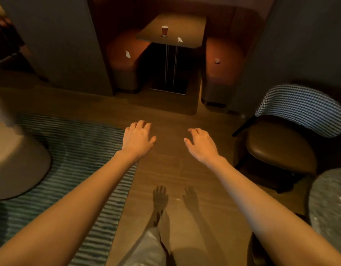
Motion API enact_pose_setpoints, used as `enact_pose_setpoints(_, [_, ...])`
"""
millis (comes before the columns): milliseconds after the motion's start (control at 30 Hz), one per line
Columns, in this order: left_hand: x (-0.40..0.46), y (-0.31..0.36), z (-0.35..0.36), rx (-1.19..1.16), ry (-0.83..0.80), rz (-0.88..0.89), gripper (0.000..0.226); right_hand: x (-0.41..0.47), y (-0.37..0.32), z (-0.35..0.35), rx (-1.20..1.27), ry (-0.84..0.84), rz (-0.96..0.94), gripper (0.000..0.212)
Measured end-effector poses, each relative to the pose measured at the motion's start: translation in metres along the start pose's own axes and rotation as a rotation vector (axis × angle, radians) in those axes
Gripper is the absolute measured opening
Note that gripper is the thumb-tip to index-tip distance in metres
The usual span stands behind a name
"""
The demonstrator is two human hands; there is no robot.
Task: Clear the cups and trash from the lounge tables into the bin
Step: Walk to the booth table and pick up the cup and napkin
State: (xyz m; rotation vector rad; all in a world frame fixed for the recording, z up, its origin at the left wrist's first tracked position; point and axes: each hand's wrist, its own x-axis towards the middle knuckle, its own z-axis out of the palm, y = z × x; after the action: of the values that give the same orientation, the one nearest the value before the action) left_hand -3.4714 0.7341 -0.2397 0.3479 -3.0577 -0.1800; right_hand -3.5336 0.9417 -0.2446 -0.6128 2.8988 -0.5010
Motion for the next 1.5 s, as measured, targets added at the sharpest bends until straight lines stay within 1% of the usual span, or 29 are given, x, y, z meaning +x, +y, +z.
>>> enact_pose_setpoints(100, [0.072, -0.02, -0.007, 0.009, 0.014, -0.012, 0.054, 0.072, -0.001, -0.011, 0.015, 0.027, 0.012, 0.051])
enact_pose_setpoints(200, [0.138, -0.028, -0.009, 0.023, -0.007, -0.013, 0.054, 0.135, 0.004, -0.016, 0.039, 0.038, 0.033, 0.05])
enact_pose_setpoints(267, [0.183, -0.031, -0.004, 0.028, -0.007, 0.005, 0.054, 0.18, 0.009, -0.018, 0.042, 0.03, 0.03, 0.051])
enact_pose_setpoints(400, [0.281, -0.036, 0.012, 0.008, -0.003, -0.016, 0.053, 0.282, 0.025, -0.017, 0.03, 0.01, 0.012, 0.052])
enact_pose_setpoints(500, [0.364, -0.034, 0.019, 0.013, 0.002, -0.016, 0.054, 0.369, 0.04, -0.025, 0.033, 0.029, -0.009, 0.052])
enact_pose_setpoints(667, [0.494, -0.027, 0.018, 0.015, -0.01, -0.08, 0.057, 0.51, 0.062, -0.055, 0.041, 0.022, -0.063, 0.051])
enact_pose_setpoints(767, [0.555, -0.03, 0.022, 0.001, -0.018, -0.115, 0.057, 0.588, 0.069, -0.069, 0.036, 0.02, -0.089, 0.051])
enact_pose_setpoints(833, [0.59, -0.036, 0.024, 0.0, -0.04, -0.139, 0.056, 0.629, 0.068, -0.071, 0.041, -0.015, -0.089, 0.052])
enact_pose_setpoints(900, [0.628, -0.045, 0.029, 0.002, -0.036, -0.16, 0.056, 0.668, 0.068, -0.067, 0.041, -0.045, -0.098, 0.052])
enact_pose_setpoints(967, [0.669, -0.057, 0.034, -0.003, -0.038, -0.177, 0.055, 0.71, 0.068, -0.06, 0.046, -0.037, -0.112, 0.051])
enact_pose_setpoints(1133, [0.783, -0.095, 0.045, -0.021, -0.006, -0.156, 0.053, 0.827, 0.064, -0.051, 0.031, -0.026, -0.145, 0.053])
enact_pose_setpoints(1267, [0.874, -0.127, 0.042, -0.032, 0.019, -0.147, 0.05, 0.925, 0.052, -0.059, 0.028, -0.012, -0.142, 0.053])
enact_pose_setpoints(1400, [0.955, -0.151, 0.03, -0.037, -0.003, -0.125, 0.05, 1.001, 0.044, -0.065, 0.032, 0.024, -0.122, 0.053])
enact_pose_setpoints(1500, [1.009, -0.167, 0.035, -0.028, -0.048, -0.103, 0.051, 1.052, 0.042, -0.06, 0.047, 0.007, -0.095, 0.054])
